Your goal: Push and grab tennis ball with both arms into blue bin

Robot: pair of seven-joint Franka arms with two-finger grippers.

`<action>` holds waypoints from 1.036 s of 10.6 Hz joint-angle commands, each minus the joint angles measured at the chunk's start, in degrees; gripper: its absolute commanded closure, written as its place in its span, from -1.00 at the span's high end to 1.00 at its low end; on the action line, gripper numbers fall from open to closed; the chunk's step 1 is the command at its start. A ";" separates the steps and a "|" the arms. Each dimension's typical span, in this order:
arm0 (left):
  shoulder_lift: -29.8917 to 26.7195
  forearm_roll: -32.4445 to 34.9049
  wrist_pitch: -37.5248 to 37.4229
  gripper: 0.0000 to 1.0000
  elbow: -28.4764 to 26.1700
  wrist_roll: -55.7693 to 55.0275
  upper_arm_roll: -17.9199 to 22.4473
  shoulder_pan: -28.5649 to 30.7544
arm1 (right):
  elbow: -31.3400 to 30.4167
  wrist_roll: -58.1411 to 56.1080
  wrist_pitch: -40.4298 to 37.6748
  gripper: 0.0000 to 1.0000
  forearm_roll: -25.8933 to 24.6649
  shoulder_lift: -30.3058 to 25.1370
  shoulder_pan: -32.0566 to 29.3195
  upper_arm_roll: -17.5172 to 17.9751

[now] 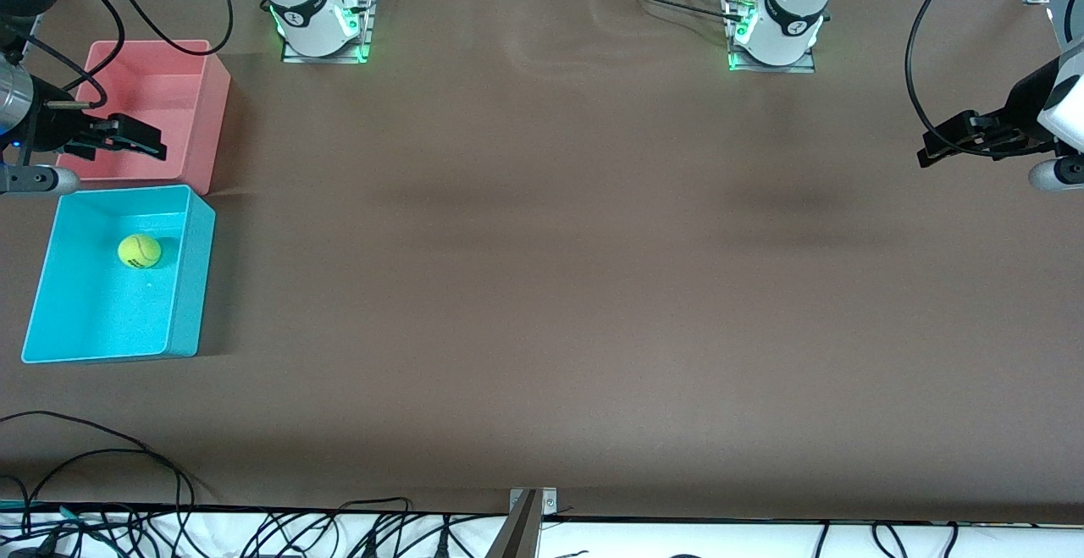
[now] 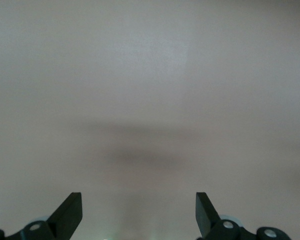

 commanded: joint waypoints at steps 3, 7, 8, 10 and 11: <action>-0.36 -0.13 -0.59 1.00 0.13 -0.35 -0.22 0.11 | -2.76 0.99 1.55 1.00 -0.67 -2.49 -1.25 1.58; -0.36 -0.13 -0.50 1.00 0.13 -0.35 -0.22 0.11 | -2.93 5.29 6.02 1.00 0.13 -2.58 -1.25 1.67; -0.36 -0.13 -0.59 1.00 0.13 -0.35 -0.22 0.11 | -3.19 5.29 7.68 1.00 0.39 -2.67 -1.25 1.75; -0.36 -0.13 -0.50 1.00 0.13 -0.35 -0.22 0.02 | -3.28 6.86 8.49 1.00 2.83 -2.84 -1.33 2.11; -0.36 -0.13 -0.59 1.00 0.22 -0.35 -0.22 0.02 | -3.72 6.88 9.10 1.00 2.94 -3.02 -1.33 2.19</action>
